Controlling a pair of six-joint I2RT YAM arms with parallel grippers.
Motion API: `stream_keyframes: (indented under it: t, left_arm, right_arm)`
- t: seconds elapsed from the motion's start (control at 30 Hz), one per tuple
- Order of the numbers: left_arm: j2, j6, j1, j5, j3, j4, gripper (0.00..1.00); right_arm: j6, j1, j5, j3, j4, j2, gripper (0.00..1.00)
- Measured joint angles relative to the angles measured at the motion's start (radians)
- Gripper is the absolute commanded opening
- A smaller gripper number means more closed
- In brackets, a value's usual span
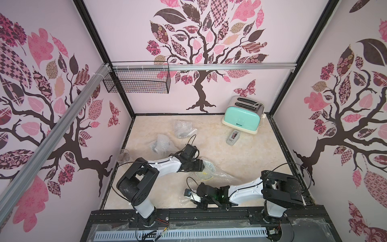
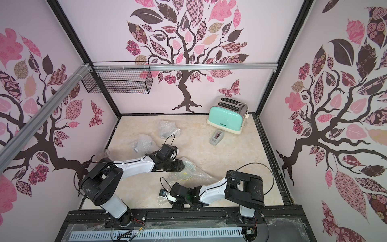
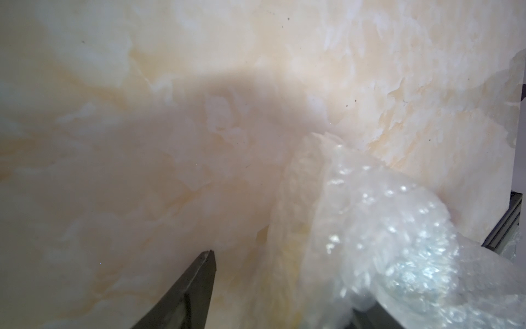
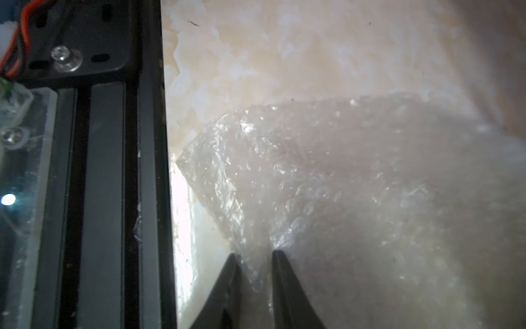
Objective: Wrap bowls in bubble wrap
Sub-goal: Wrap the bowl in bubble wrap.
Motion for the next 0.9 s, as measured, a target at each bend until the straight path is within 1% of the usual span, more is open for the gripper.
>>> stream_keyframes:
  t: [0.1, 0.27, 0.43, 0.53, 0.73, 0.9]
  left_arm:
    - [0.000, 0.000, 0.002, 0.004, -0.001, 0.001, 0.65]
    - [-0.002, 0.000, 0.009, 0.016, -0.008, 0.011, 0.64]
    - [-0.003, 0.002, 0.013, 0.021, -0.013, 0.015, 0.61]
    - [-0.006, 0.003, 0.016, 0.026, -0.020, 0.023, 0.60]
    - [-0.007, 0.004, 0.019, 0.031, -0.026, 0.029, 0.58]
    - [-0.008, 0.004, 0.020, 0.030, -0.027, 0.033, 0.56]
  right_arm:
    - [0.013, -0.002, 0.006, -0.010, -0.005, -0.035, 0.07]
    - [0.047, -0.059, -0.019, -0.051, -0.005, -0.187, 0.00]
    - [0.113, -0.226, -0.058, -0.137, 0.038, -0.360, 0.00]
    - [0.166, -0.314, -0.053, -0.184, 0.061, -0.416, 0.00]
    - [0.246, -0.380, -0.003, -0.204, 0.066, -0.434, 0.00]
    - [0.309, -0.396, 0.062, -0.203, 0.066, -0.412, 0.00]
